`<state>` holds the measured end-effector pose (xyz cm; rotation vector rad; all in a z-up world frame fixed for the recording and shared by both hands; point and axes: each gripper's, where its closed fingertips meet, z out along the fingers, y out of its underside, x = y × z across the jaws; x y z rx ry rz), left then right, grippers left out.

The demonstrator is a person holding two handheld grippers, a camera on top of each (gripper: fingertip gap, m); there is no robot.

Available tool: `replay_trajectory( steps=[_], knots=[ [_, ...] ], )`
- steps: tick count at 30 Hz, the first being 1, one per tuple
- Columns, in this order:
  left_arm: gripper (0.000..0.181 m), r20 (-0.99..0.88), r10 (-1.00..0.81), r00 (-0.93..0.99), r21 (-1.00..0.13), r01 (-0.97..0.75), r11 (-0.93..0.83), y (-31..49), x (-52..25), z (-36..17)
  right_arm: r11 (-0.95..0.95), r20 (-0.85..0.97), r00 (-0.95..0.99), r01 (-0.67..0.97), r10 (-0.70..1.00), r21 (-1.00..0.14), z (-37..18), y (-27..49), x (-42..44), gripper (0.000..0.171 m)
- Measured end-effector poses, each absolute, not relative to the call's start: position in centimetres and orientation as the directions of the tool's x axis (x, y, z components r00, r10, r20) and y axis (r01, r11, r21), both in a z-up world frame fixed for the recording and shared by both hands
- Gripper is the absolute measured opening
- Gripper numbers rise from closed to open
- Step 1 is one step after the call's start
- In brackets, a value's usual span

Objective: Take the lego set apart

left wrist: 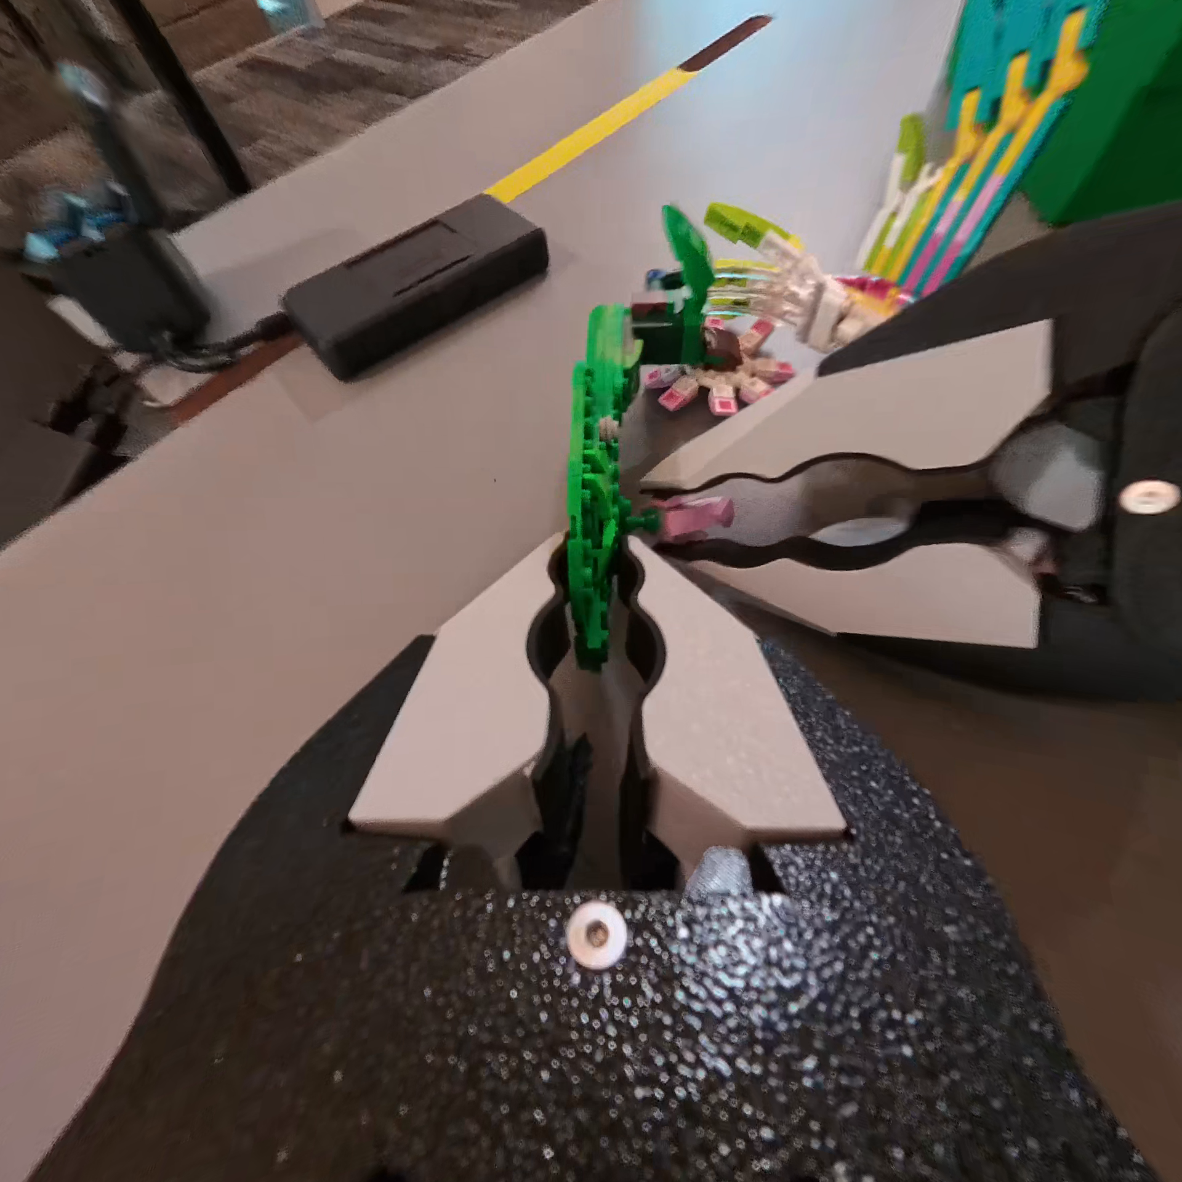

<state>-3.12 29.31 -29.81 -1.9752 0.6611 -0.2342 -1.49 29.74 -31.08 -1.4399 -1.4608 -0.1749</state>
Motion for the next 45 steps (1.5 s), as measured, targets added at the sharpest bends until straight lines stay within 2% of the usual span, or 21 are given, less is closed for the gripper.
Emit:
replay_trajectory(
  steps=[1, 3, 6, 11, 14, 16, 19, 24, 27, 28, 33, 34, 36, 38, 39, 41, 43, 45],
  knots=[
    [0.010, -0.189, -0.497, 0.847, -0.861, -0.386, -0.331, 29.7, -3.8, -29.8, 0.260, 0.742, 0.243, 0.831, 0.625, -0.491, -31.2, 30.0, -1.0, 0.017],
    [0.010, -0.186, -0.435, 0.881, -0.865, -0.356, -0.352, 30.2, -5.4, -29.6, 0.249, 0.778, 0.236, 0.859, 0.583, -0.447, -31.2, 30.4, 0.1, 0.017],
    [0.010, -0.076, -0.421, 0.904, -0.887, -0.255, -0.386, 30.4, -6.3, -29.3, 0.233, 0.754, 0.275, 0.839, 0.597, -0.491, -31.1, 29.9, 0.5, 0.017],
    [0.012, -0.218, -0.424, 0.879, -0.866, -0.375, -0.331, 30.0, -5.7, -29.4, 0.394, 0.824, 0.290, 0.769, 0.486, -0.503, -28.7, 28.7, -0.3, 0.017],
    [0.050, -0.211, -0.347, 0.914, -0.922, -0.305, -0.241, 28.5, -6.6, -27.4, 0.474, 0.856, 0.299, 0.732, 0.422, -0.490, -27.4, 28.0, -0.3, 0.017],
    [0.045, -0.165, -0.364, 0.917, -0.969, -0.220, -0.115, 27.0, -6.2, -24.9, 0.534, 0.875, 0.301, 0.701, 0.378, -0.472, -26.4, 27.0, -0.2, 0.018],
    [0.028, -0.101, -0.542, 0.834, -0.992, -0.123, -0.004, 23.9, -2.9, -22.7, 0.607, 0.896, 0.288, 0.661, 0.338, -0.441, -25.6, 25.3, -0.1, 0.017],
    [0.024, -0.103, -0.636, 0.765, -0.985, -0.168, -0.042, 22.5, -0.1, -24.0, 0.680, 0.927, 0.237, 0.631, 0.289, -0.374, -25.4, 23.3, -0.2, 0.017],
    [0.005, -0.123, -0.642, 0.757, -0.980, -0.197, -0.044, 22.6, 0.1, -24.5, 0.690, 0.934, 0.219, 0.629, 0.284, -0.357, -25.5, 23.0, -0.4, 0.017],
    [0.005, -0.130, -0.638, 0.759, -0.978, -0.203, -0.043, 22.6, 0.0, -24.5, 0.693, 0.935, 0.217, 0.628, 0.281, -0.354, -25.5, 22.9, -0.5, 0.017],
    [0.003, -0.130, -0.609, 0.783, -0.970, -0.227, -0.084, 22.9, -0.5, -24.6, 0.679, 0.915, 0.231, 0.615, 0.332, -0.401, -25.5, 22.6, -0.7, 0.017],
    [0.002, -0.152, -0.586, 0.796, -0.968, -0.238, -0.072, 22.9, -0.7, -24.5, 0.677, 0.913, 0.235, 0.615, 0.333, -0.405, -25.5, 22.6, -0.7, 0.017],
    [0.003, -0.194, -0.358, 0.913, -0.973, -0.225, -0.048, 24.6, -6.0, -22.9, 0.649, 0.904, 0.259, 0.631, 0.340, -0.424, -25.3, 23.0, 0.0, 0.016],
    [0.002, 0.057, -0.306, 0.950, -0.997, 0.038, -0.069, 24.6, -10.7, -21.1, 0.628, 0.864, 0.320, 0.595, 0.388, -0.502, -24.7, 23.1, 0.6, 0.016],
    [0.002, 0.090, -0.308, 0.947, -0.996, 0.080, -0.043, 24.2, -11.6, -20.4, 0.627, 0.858, 0.327, 0.586, 0.396, -0.513, -24.6, 23.0, 0.6, 0.016],
    [0.002, -0.001, -0.237, 0.972, -0.999, 0.008, 0.038, 23.3, -13.2, -18.0, 0.643, 0.869, 0.310, 0.585, 0.386, -0.495, -24.7, 22.8, 0.2, 0.016],
    [0.003, -0.138, -0.091, 0.986, -0.987, -0.129, 0.098, 22.0, -16.0, -14.5, 0.657, 0.869, 0.311, 0.569, 0.385, -0.495, -24.6, 22.6, 0.0, 0.016],
    [0.003, -0.260, 0.106, 0.960, -0.962, -0.267, 0.052, 19.8, -20.4, -12.0, 0.660, 0.861, 0.328, 0.553, 0.389, -0.508, -24.3, 22.6, 0.1, 0.016]
  ],
)
